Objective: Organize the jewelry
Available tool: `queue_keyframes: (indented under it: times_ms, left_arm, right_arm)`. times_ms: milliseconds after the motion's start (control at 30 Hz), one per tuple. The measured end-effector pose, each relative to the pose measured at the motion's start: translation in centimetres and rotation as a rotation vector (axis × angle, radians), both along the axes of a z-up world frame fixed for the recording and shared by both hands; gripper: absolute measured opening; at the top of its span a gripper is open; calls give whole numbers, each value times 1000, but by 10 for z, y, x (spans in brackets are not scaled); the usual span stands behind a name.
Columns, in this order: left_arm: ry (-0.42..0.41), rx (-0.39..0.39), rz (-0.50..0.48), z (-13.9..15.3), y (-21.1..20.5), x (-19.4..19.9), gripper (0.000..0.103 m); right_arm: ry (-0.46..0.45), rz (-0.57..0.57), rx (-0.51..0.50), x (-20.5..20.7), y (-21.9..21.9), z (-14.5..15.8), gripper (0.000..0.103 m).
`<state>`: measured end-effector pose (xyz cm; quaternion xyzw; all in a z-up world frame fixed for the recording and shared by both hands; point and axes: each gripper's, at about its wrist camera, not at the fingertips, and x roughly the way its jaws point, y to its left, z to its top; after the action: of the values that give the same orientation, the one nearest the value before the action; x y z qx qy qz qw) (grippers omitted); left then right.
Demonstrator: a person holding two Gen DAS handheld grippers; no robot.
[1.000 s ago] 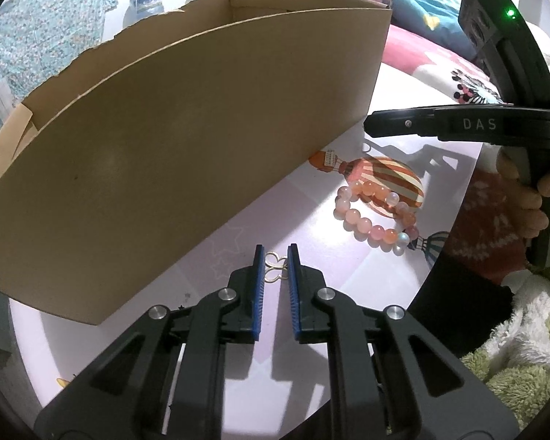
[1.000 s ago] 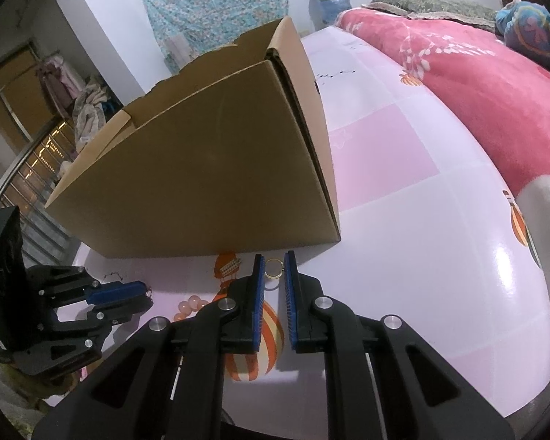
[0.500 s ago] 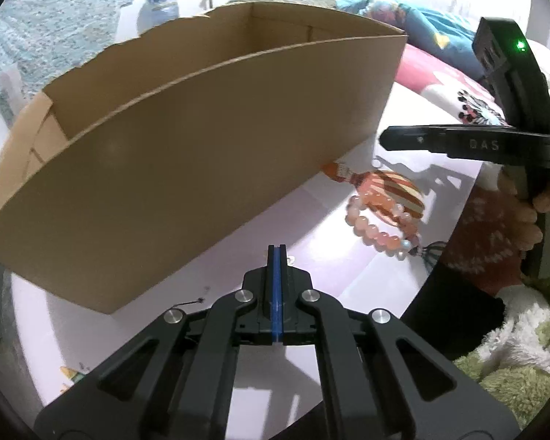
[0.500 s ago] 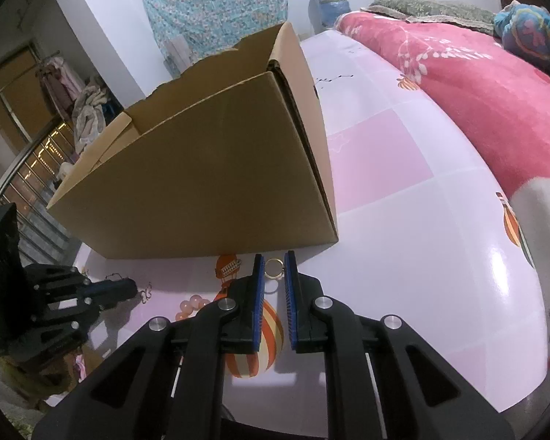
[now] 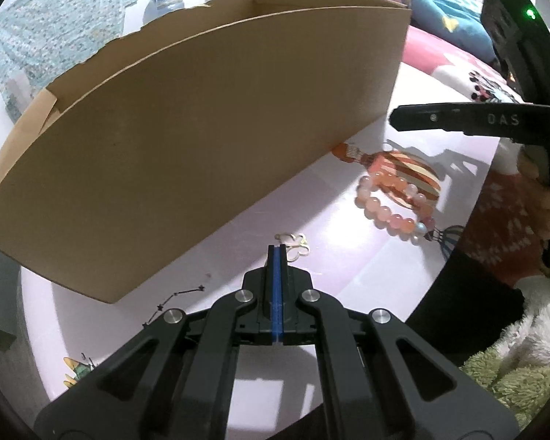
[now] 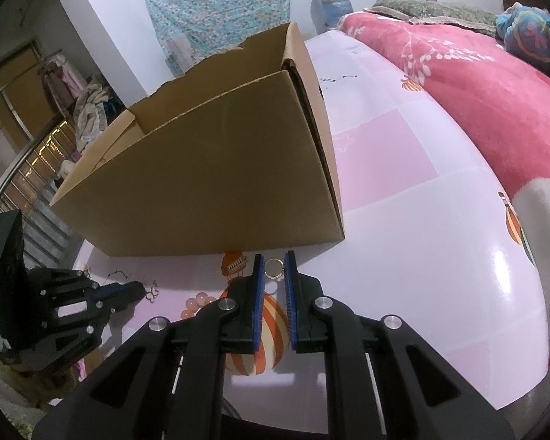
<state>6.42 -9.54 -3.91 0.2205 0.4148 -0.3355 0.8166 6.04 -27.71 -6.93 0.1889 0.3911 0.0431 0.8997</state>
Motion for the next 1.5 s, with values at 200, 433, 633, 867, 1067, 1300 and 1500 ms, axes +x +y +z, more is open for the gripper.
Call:
queue_keyframes:
  times_ms: [200, 433, 633, 867, 1067, 1300, 1500]
  left_arm:
    - [53, -48, -26, 1, -3, -6, 0]
    - [32, -85, -45, 7, 1, -5, 27]
    - [-5, -29, -131, -1, 0, 1, 39]
    - [48, -47, -219, -2, 1, 18, 31]
    - [46, -22, -260, -3, -4, 19, 21]
    - [32, -28, -259, -4, -4, 16, 19]
    - [13, -36, -245, -5, -2, 12, 19]
  right_arm:
    - [1, 7, 0, 2, 1, -1, 11]
    - [4, 6, 0, 3, 1, -2, 11]
    - [3, 12, 2, 4, 2, -2, 11]
    - [5, 7, 3, 5, 1, -3, 11]
    - [8, 4, 1, 5, 1, -4, 11]
    - [6, 2, -2, 4, 1, -4, 11]
    - [0, -4, -6, 0, 1, -1, 11]
